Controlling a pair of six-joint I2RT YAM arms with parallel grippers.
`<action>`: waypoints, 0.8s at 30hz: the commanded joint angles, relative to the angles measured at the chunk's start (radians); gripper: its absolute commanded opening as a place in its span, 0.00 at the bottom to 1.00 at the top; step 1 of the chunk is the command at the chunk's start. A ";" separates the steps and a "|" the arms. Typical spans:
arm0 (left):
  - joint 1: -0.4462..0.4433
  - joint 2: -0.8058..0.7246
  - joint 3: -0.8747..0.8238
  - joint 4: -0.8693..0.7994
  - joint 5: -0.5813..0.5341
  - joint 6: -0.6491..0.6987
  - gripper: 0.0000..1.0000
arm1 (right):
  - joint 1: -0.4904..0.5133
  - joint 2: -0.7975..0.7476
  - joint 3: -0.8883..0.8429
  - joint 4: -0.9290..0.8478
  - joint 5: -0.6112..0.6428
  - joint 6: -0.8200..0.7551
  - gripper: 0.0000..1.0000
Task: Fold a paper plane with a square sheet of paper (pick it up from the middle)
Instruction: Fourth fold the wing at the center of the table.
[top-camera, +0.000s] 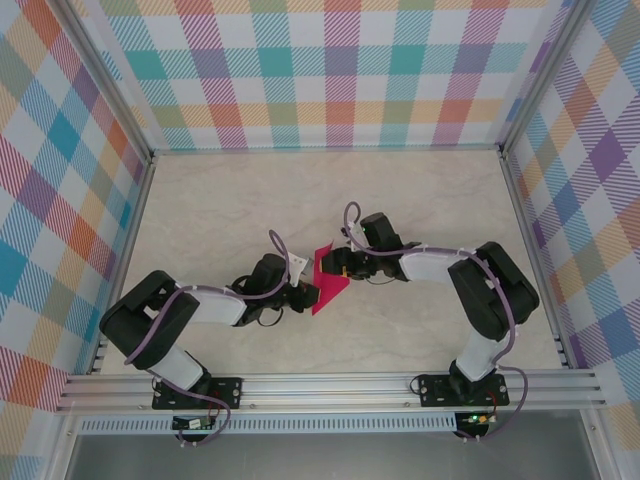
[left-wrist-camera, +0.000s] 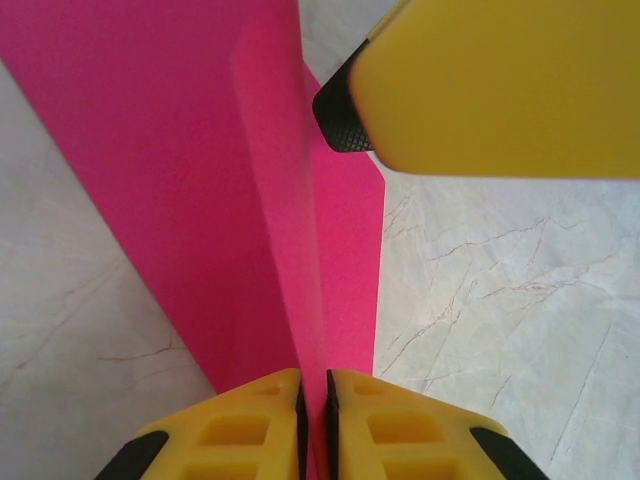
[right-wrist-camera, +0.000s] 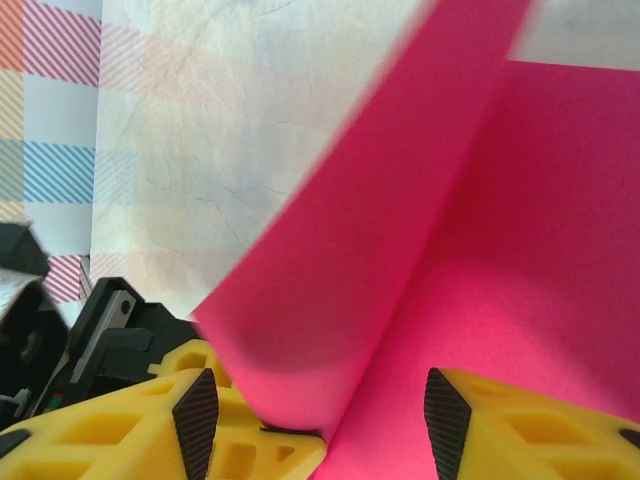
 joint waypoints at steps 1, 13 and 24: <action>0.012 0.034 0.023 0.045 0.055 -0.056 0.13 | 0.004 0.017 -0.016 0.061 -0.038 -0.059 0.58; 0.012 0.030 0.019 0.036 0.052 -0.074 0.11 | -0.012 0.030 -0.072 0.098 -0.029 -0.067 0.57; 0.012 0.071 0.045 0.011 0.055 -0.086 0.11 | -0.012 0.107 -0.004 0.014 -0.013 -0.068 0.58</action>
